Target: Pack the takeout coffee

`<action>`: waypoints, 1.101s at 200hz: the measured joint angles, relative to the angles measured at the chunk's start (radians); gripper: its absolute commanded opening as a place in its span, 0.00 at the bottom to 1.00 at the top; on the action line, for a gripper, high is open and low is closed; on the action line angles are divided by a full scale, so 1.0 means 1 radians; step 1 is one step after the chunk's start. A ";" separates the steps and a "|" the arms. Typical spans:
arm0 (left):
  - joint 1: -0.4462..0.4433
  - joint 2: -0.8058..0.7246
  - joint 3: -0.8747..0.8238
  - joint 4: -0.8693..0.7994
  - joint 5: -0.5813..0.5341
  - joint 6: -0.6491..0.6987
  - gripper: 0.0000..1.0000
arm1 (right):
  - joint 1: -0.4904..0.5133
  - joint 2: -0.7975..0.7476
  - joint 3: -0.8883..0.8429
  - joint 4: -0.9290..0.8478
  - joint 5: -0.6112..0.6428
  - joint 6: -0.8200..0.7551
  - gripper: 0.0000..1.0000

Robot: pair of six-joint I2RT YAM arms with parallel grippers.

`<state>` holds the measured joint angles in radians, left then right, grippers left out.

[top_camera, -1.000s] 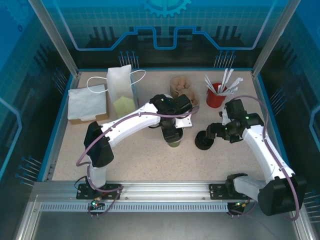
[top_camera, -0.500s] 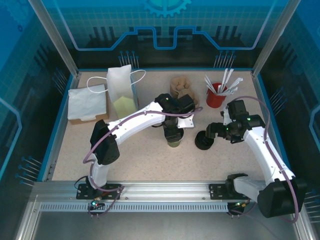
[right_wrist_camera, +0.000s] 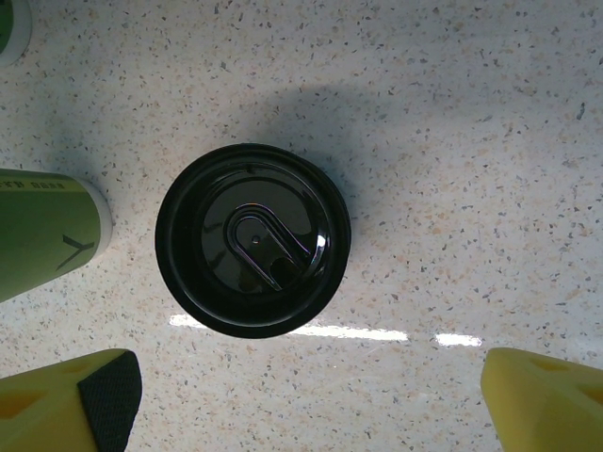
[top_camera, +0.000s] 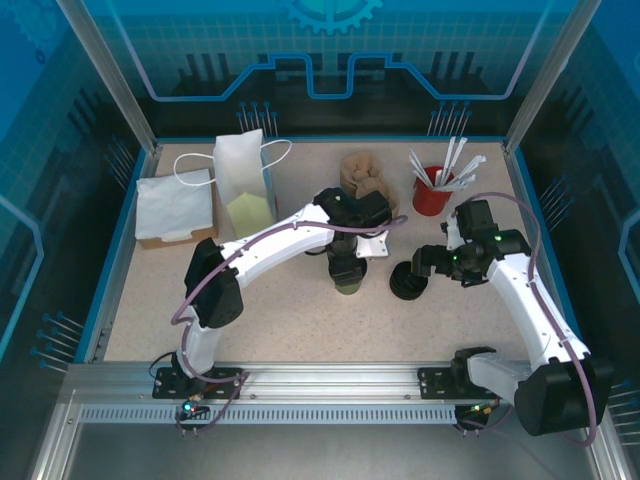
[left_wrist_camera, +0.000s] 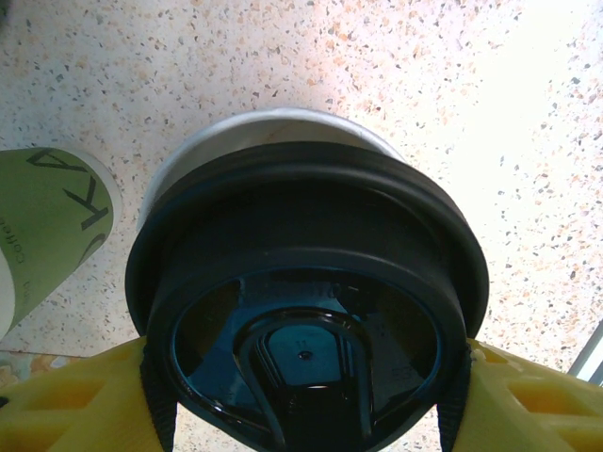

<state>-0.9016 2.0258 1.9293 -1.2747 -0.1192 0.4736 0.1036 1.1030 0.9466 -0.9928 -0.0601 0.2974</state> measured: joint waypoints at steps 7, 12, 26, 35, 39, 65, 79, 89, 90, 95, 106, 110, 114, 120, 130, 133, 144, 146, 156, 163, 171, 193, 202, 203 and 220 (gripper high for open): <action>0.000 0.005 0.000 0.000 0.000 0.000 0.66 | 0.000 -0.001 -0.001 0.000 0.000 0.000 0.95; 0.000 0.008 0.000 -0.001 0.000 0.000 0.66 | 0.000 -0.001 -0.001 0.000 0.000 -0.001 0.95; 0.000 0.013 0.001 -0.002 0.000 0.000 0.67 | 0.000 -0.002 -0.001 0.000 0.000 -0.003 0.95; 0.000 0.016 0.006 -0.003 0.000 0.000 0.69 | 0.000 -0.003 -0.002 0.000 0.000 -0.003 0.95; 0.000 0.016 0.008 -0.003 0.000 0.000 0.69 | 0.000 -0.004 -0.002 0.000 0.000 -0.003 0.95; 0.000 0.019 0.011 -0.003 0.000 0.000 0.71 | 0.000 -0.005 -0.005 0.000 -0.001 -0.003 0.95; 0.000 0.021 0.012 -0.002 0.000 0.000 0.72 | 0.000 -0.005 -0.006 0.001 -0.002 -0.003 0.95; 0.000 0.021 0.012 -0.002 0.000 0.000 0.73 | 0.000 -0.005 -0.010 0.003 -0.003 -0.003 0.95; 0.000 0.021 0.012 -0.002 0.000 0.000 0.73 | 0.000 -0.005 -0.010 0.003 -0.003 -0.003 0.95; 0.000 0.022 0.013 -0.002 0.000 0.000 0.73 | 0.000 -0.005 -0.012 0.004 -0.004 -0.003 0.95; 0.000 0.022 0.013 0.000 0.000 0.000 0.73 | 0.000 -0.005 -0.015 0.006 -0.004 -0.003 0.95; 0.000 0.022 0.013 0.000 0.000 0.000 0.74 | 0.000 -0.005 -0.016 0.008 -0.004 -0.003 0.95; 0.000 0.022 0.014 0.000 0.000 0.000 0.74 | 0.000 -0.005 -0.016 0.008 -0.005 -0.003 0.95; 0.000 0.023 0.016 0.000 0.000 0.000 0.74 | 0.000 -0.005 -0.017 0.008 -0.007 -0.003 0.95; 0.000 0.027 0.024 0.000 0.000 0.000 0.75 | 0.000 -0.005 -0.017 0.008 -0.009 -0.003 0.95; 0.000 0.028 0.027 0.001 0.000 0.000 0.75 | 0.000 -0.005 -0.017 0.008 -0.010 -0.003 0.95; 0.000 0.032 0.035 0.005 0.000 0.000 0.76 | 0.000 -0.005 -0.018 0.010 -0.011 -0.003 0.95; 0.000 0.032 0.036 0.006 0.000 0.000 0.76 | 0.000 -0.005 -0.018 0.010 -0.012 -0.003 0.95; 0.000 0.036 0.042 0.009 0.000 0.000 0.76 | 0.000 -0.005 -0.018 0.011 -0.016 -0.003 0.95; 0.000 0.037 0.044 0.010 0.000 0.000 0.76 | 0.000 -0.005 -0.018 0.011 -0.019 -0.003 0.95; 0.000 0.038 0.045 0.013 0.000 0.000 0.77 | 0.000 -0.005 -0.018 0.014 -0.023 -0.003 0.95; 0.000 0.038 0.049 0.015 0.000 0.000 0.77 | 0.000 -0.005 -0.018 0.017 -0.027 -0.003 0.95; 0.000 0.038 0.053 0.016 0.000 0.000 0.78 | 0.000 -0.005 -0.019 0.018 -0.026 -0.004 0.95; 0.000 0.038 0.054 0.016 0.000 0.000 0.78 | 0.000 -0.005 -0.019 0.018 -0.027 -0.004 0.95; 0.000 0.038 0.062 0.016 0.000 0.000 0.78 | 0.000 -0.005 -0.025 0.018 -0.027 -0.003 0.95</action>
<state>-0.9016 2.0640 1.9915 -1.2591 -0.1188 0.4740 0.1036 1.0985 0.9218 -0.9749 -0.0868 0.2939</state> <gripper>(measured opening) 0.778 0.952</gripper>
